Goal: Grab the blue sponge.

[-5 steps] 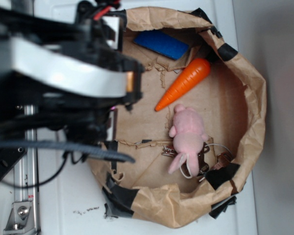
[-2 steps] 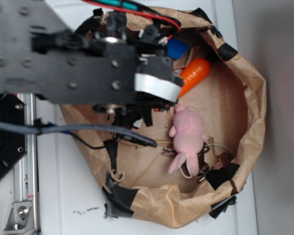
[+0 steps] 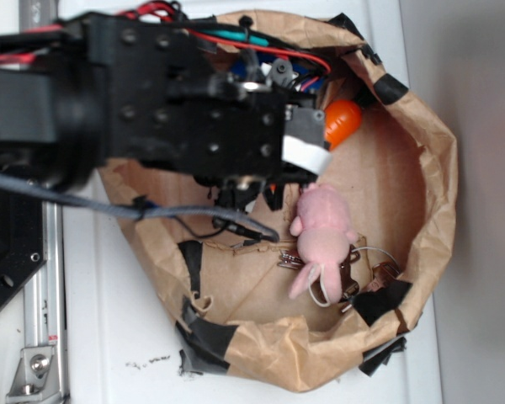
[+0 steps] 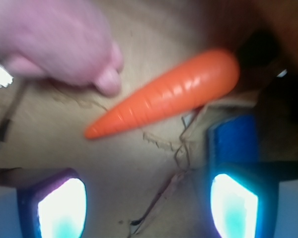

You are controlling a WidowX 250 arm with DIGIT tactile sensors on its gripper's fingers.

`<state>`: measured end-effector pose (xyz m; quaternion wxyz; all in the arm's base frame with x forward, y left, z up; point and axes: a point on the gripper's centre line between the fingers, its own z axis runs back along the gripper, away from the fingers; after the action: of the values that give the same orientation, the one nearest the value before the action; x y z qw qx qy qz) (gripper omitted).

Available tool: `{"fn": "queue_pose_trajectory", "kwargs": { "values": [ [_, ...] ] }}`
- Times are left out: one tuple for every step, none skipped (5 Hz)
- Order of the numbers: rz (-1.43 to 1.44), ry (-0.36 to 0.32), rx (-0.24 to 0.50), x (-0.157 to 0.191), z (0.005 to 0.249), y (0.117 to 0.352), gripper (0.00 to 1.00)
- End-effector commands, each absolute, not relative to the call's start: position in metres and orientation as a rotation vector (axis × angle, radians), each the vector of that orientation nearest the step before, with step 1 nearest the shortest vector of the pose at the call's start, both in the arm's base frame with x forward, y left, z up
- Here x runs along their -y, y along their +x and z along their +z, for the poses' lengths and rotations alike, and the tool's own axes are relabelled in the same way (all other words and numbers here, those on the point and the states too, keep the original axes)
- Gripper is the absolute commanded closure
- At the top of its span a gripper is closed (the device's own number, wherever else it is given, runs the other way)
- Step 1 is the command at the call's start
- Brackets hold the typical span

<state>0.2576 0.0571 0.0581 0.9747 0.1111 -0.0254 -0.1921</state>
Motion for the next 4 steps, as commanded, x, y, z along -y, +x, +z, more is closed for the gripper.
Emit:
{"fn": "queue_pose_trajectory", "kwargs": {
  "values": [
    [-0.411,0.239,0.079,-0.086,0.062,0.268,0.0],
    [-0.402,0.215,0.06,-0.093,0.058,0.262,0.0],
    [-0.417,0.202,0.05,-0.101,0.053,0.259,0.0],
    [-0.411,0.179,0.056,-0.106,0.055,0.267,0.0]
  ]
}}
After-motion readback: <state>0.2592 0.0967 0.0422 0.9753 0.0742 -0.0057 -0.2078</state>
